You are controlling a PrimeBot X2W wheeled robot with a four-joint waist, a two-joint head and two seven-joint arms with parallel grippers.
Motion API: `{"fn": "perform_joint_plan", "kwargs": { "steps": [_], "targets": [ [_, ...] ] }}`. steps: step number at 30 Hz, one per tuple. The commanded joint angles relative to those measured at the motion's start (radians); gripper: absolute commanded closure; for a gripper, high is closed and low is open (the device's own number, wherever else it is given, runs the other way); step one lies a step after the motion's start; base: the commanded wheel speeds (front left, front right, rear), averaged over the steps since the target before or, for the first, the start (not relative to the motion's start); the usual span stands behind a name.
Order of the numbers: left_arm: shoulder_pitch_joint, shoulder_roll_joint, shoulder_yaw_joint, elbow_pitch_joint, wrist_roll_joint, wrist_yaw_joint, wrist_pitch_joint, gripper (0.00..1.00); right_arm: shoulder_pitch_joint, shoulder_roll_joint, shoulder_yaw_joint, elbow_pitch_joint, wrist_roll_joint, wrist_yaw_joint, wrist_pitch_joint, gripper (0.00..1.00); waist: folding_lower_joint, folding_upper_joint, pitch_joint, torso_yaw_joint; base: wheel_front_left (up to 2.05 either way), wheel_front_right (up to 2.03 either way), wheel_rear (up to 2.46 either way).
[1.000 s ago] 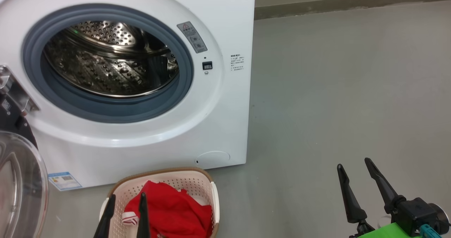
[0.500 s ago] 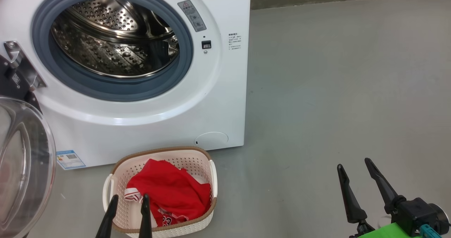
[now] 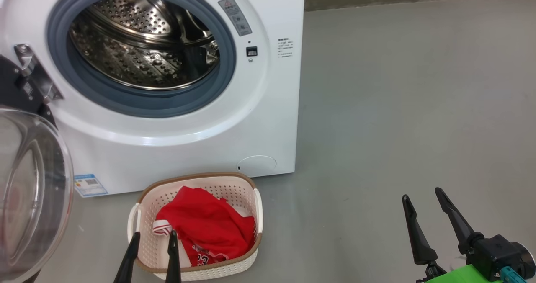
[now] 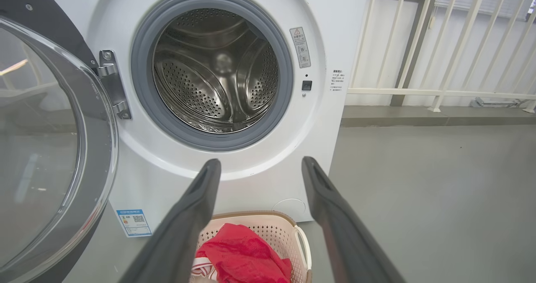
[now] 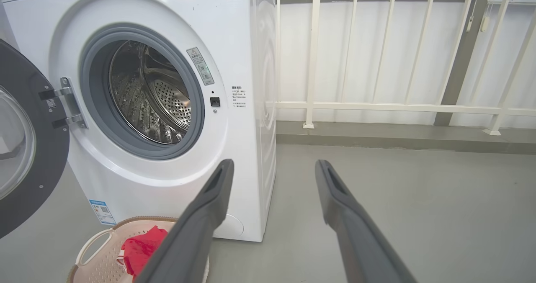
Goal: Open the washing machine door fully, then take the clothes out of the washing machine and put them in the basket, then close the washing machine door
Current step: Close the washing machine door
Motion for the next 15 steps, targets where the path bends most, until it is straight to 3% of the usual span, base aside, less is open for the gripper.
{"fn": "perform_joint_plan", "kwargs": {
  "steps": [1, 15],
  "targets": [
    [-0.034, 0.012, 0.028, -0.031, 0.012, 0.013, -0.002, 0.0, -0.017, -0.012, 0.022, -0.025, 0.004, 0.006, -0.006, 0.0, 0.0, 0.0, -0.002, 0.018, 0.0, 0.0, 0.0],
    [-0.023, 0.021, 0.038, -0.057, 0.012, 0.036, -0.004, 0.0, -0.011, -0.012, 0.039, -0.022, -0.003, 0.006, -0.006, 0.0, 0.0, 0.0, -0.021, 0.198, 0.0, 0.0, 0.0]
  ]
}}
